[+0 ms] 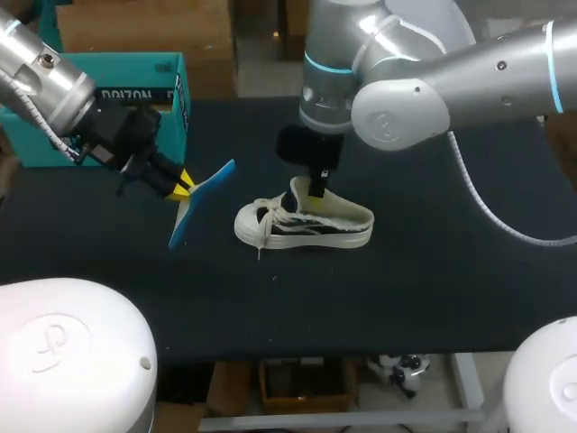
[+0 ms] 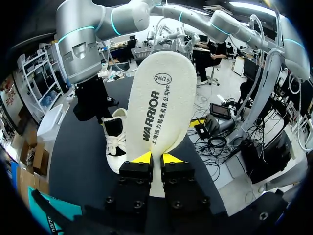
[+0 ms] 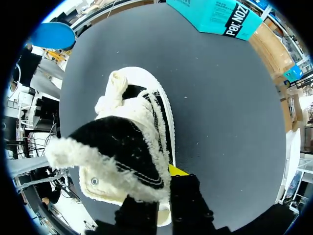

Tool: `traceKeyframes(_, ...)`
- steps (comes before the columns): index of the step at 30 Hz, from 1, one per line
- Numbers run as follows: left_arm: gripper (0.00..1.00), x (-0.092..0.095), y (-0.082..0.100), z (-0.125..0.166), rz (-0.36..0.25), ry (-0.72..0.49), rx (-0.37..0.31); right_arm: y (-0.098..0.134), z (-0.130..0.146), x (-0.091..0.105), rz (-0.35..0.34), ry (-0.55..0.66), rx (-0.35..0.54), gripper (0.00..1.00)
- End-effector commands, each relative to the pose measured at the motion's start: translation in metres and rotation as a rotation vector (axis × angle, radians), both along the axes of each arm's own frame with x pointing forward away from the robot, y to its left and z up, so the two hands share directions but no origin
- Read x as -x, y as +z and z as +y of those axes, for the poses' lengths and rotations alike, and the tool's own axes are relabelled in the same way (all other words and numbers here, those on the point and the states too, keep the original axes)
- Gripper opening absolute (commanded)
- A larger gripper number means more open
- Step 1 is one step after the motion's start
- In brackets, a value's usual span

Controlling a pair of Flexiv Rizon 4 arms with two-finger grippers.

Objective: Open the shoe tongue, take the insole out of the shoe, put the insole back into the shoe, and pack the shoe into the shoebox

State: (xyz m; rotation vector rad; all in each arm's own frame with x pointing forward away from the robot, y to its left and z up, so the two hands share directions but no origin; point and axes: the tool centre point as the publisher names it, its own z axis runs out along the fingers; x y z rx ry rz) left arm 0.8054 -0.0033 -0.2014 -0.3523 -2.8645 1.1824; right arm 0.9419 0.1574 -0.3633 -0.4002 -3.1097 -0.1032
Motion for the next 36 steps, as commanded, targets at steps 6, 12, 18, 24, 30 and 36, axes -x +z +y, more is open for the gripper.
traceKeyframes(6,0.0,-0.01,0.0,-0.005,0.002,-0.045,-0.005,0.007,0.004,0.004,0.013,-0.08,0.026,0.0)
traceKeyframes(12,0.0,-0.017,0.007,-0.01,-0.009,-0.097,-0.003,0.016,0.0,0.01,0.009,-0.209,-0.004,0.0)
traceKeyframes(18,0.0,-0.029,0.018,-0.019,-0.021,-0.167,0.002,0.027,-0.003,0.018,-0.008,-0.39,-0.055,0.0)
traceKeyframes(24,0.0,-0.043,0.031,-0.028,-0.034,-0.255,0.012,0.035,-0.001,0.027,-0.002,-0.619,-0.147,0.0)
traceKeyframes(30,0.0,-0.058,0.04,-0.038,-0.027,-0.349,0.011,0.038,0.013,0.04,-0.002,-0.804,-0.246,0.0)
traceKeyframes(36,0.0,-0.062,0.045,-0.042,-0.031,-0.408,0.008,0.034,0.025,0.05,0.007,-0.921,-0.306,0.0)
